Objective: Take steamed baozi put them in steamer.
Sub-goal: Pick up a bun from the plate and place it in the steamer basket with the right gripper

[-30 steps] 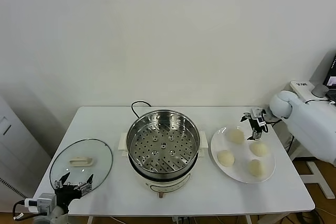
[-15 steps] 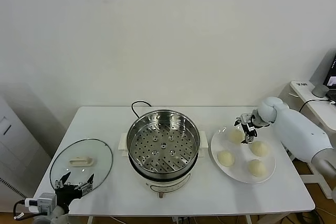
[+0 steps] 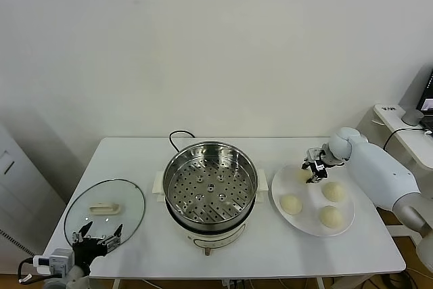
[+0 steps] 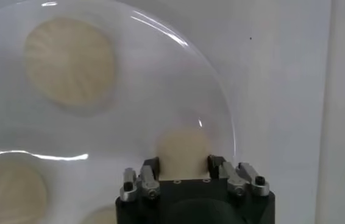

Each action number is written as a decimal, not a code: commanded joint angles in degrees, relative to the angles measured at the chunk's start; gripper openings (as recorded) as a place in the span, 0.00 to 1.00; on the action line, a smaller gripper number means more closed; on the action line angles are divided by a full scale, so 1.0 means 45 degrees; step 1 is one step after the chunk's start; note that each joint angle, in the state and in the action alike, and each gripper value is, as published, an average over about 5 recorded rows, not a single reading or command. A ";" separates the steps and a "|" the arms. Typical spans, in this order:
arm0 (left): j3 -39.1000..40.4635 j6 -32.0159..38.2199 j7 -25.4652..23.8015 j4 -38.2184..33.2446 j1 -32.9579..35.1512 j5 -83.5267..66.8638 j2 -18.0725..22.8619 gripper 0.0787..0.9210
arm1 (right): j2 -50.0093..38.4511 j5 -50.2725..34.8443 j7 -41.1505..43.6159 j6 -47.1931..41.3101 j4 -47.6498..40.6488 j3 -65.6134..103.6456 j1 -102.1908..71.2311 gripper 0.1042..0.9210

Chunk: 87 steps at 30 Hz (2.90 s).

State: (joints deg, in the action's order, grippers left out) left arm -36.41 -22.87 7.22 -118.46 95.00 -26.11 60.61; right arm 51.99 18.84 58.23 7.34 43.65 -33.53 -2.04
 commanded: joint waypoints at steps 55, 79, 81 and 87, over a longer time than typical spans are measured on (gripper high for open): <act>0.0124 -0.0199 0.0045 -0.0188 0.0039 0.0030 0.0005 0.88 | 0.4251 0.1146 0.2564 0.9481 0.5520 -0.3926 0.4561 0.44; 0.0179 -0.0176 0.0040 -0.0189 0.0029 0.0030 0.0009 0.88 | 0.4782 0.3475 0.2263 0.9481 0.5297 -0.3089 0.3170 0.44; 0.0179 -0.0177 0.0040 -0.0211 0.0037 0.0030 0.0011 0.88 | 0.4737 0.3531 0.2205 0.9481 0.5318 -0.3046 0.3135 0.45; 0.0160 -0.0177 0.0038 -0.0253 0.0091 0.0032 0.0008 0.88 | 0.4541 0.3390 0.2026 0.9481 0.5478 -0.3003 0.3181 0.60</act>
State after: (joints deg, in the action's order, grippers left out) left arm -35.64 -23.68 7.42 -119.53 95.27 -25.98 60.67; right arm 72.45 32.64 68.12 47.19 68.01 -47.57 12.74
